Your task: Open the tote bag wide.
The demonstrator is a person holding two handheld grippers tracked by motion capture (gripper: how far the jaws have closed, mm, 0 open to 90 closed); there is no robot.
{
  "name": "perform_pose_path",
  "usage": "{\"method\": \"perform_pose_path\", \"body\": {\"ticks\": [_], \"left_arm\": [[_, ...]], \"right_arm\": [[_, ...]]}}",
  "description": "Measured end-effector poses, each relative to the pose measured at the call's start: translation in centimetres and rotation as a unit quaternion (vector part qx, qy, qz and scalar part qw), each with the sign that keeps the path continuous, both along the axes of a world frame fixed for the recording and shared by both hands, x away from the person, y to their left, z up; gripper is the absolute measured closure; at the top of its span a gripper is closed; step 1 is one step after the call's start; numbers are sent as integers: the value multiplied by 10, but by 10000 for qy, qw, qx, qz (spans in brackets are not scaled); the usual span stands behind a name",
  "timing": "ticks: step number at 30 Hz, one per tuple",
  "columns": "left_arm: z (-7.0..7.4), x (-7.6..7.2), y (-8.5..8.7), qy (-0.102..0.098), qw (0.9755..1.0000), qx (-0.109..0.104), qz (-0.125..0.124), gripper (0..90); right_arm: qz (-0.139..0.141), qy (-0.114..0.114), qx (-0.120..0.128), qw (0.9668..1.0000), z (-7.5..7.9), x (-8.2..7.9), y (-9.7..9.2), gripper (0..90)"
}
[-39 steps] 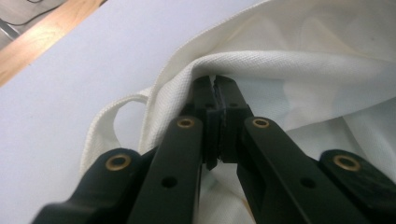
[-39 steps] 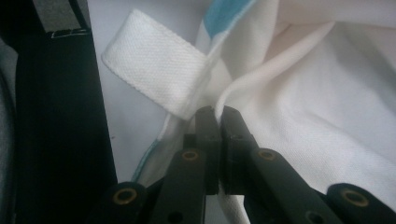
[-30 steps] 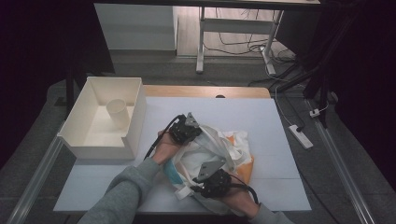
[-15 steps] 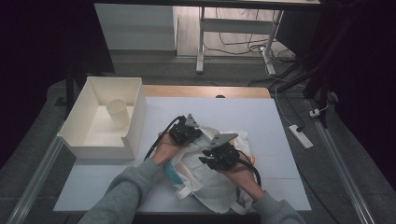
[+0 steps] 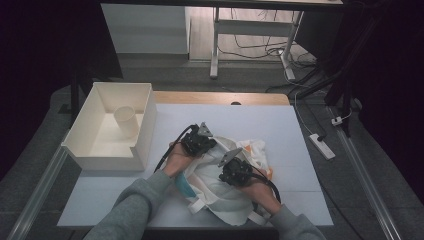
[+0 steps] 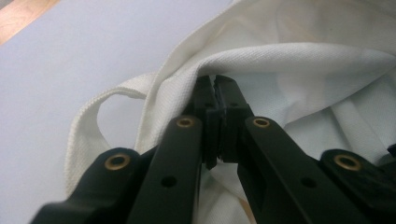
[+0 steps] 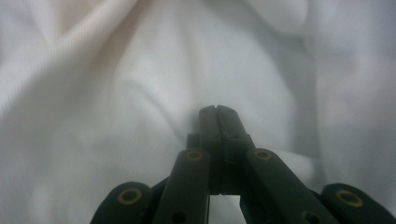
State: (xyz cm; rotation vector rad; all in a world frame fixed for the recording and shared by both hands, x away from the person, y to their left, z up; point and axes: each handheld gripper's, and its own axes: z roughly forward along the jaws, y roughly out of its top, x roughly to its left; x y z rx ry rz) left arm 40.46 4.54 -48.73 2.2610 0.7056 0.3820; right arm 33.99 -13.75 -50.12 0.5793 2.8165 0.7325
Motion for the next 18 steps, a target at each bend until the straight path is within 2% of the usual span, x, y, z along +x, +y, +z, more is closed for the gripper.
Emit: {"method": "perform_pose_path", "body": {"ticks": [3,4,5,6,7,8,11,13,15,18], "left_arm": [[0,0,0,9,10000,-15,19,882],[0,1,1,16,10000,-46,23,882],[-1,1,1,23,10000,-50,16,882],[-1,0,1,10,10000,-32,28,882],[-1,0,1,11,10000,-42,31,882],[-1,1,1,19,10000,-47,26,881],[0,0,2,13,10000,-49,29,881],[0,0,2,-1,10000,-56,54,881],[0,1,3,10,9999,-88,79,881],[0,2,4,13,9999,-109,76,882]], "right_arm": [[43,100,125,9999,1,-5,-4,900],[281,418,-24,9987,-4,-13,-4,900],[281,418,-24,9987,-4,-13,-4,900],[277,213,-31,9994,-7,-20,-4,900],[249,128,0,9996,-8,-26,-6,900],[248,187,-13,9995,-7,-30,-7,900],[289,-15,-252,9993,-4,-39,-11,900],[263,-92,-283,9992,2,-38,-16,900],[77,-216,-301,9993,8,-34,-24,900],[-176,-165,-302,9993,8,-28,-36,900]]}}
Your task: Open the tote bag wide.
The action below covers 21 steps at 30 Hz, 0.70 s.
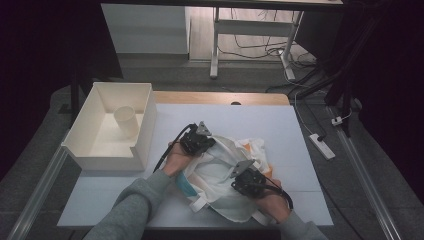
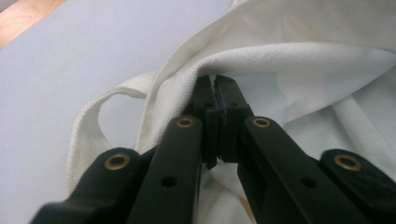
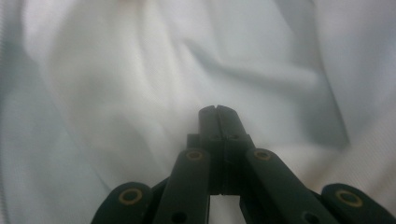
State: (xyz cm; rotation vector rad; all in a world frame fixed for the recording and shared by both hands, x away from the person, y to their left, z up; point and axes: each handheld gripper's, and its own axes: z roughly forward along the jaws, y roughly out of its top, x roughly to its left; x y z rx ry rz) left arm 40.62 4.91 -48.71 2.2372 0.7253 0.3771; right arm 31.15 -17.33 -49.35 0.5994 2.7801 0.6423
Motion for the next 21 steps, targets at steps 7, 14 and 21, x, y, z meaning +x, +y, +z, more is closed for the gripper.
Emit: {"method": "perform_pose_path", "body": {"ticks": [7,14,21], "left_arm": [[0,1,0,-39,10000,-6,18,882],[-1,0,0,-74,10000,5,39,882],[6,11,-3,-273,9996,7,118,883]], "right_arm": [[-227,77,-264,9994,-6,-9,-17,900],[-259,-19,-259,9993,-8,-13,-20,900],[-291,-273,86,9992,-4,-12,-20,900]]}}
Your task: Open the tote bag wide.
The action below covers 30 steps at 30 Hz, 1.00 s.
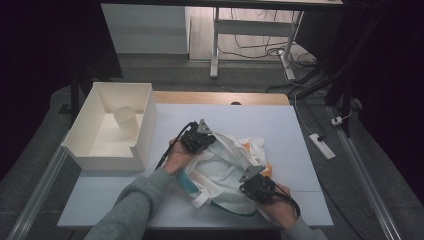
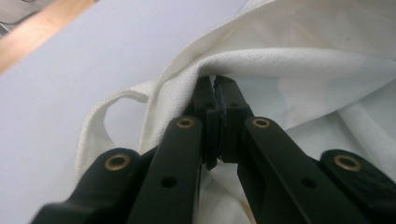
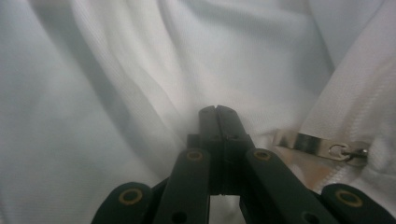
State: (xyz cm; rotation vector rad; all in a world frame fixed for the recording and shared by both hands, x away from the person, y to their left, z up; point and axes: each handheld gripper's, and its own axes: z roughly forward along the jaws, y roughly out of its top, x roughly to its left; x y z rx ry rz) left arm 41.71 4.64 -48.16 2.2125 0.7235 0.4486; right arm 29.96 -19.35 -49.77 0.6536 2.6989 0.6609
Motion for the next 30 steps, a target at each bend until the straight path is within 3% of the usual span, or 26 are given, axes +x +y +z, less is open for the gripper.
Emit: {"method": "perform_pose_path", "body": {"ticks": [8,17,19,22,25,30], "left_arm": [[3,25,-12,-33,9997,218,-117,882],[4,24,-9,185,9995,119,-242,853],[6,20,-8,199,9993,73,-318,775],[13,10,-9,221,9988,63,-421,603],[22,1,-6,291,9985,-108,-448,501],[33,-15,9,382,9974,-506,-342,422]], "right_arm": [[-41,-53,252,9997,-1,10,0,900],[-7,21,564,9984,0,12,-3,900],[40,49,770,9970,3,13,-3,900],[99,-97,1004,9949,12,16,-2,900],[174,-186,1236,9920,23,23,-2,898],[134,-343,1491,9881,36,40,-1,737]]}}
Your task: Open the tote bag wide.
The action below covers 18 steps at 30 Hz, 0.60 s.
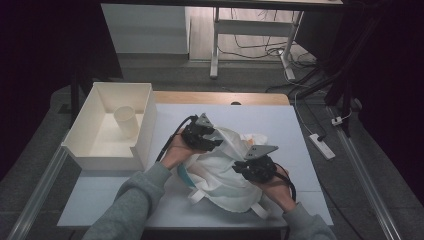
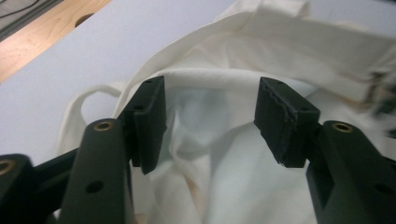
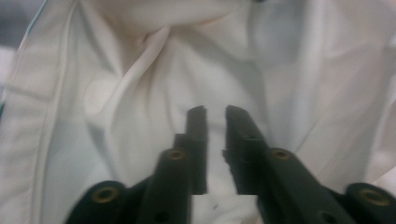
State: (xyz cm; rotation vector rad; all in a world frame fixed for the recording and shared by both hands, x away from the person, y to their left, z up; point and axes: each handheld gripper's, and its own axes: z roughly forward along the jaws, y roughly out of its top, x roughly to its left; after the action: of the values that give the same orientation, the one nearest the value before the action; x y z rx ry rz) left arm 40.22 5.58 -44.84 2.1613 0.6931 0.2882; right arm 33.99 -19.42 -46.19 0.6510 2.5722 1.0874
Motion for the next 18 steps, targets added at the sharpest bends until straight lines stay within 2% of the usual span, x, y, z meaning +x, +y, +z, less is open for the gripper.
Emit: {"method": "perform_pose_path", "body": {"ticks": [6,8,14,18], "left_arm": [[7,-17,21,90,9998,-165,70,371],[8,-22,26,91,9998,-183,64,359],[13,-34,38,122,9997,-193,66,342],[22,-50,48,6,9998,-178,69,334]], "right_arm": [[-184,-116,383,9990,6,9,-12,589],[-248,-149,421,9987,6,8,-18,560],[-406,-212,619,9970,5,3,-37,523],[-445,-332,644,9964,6,0,-45,506]]}}
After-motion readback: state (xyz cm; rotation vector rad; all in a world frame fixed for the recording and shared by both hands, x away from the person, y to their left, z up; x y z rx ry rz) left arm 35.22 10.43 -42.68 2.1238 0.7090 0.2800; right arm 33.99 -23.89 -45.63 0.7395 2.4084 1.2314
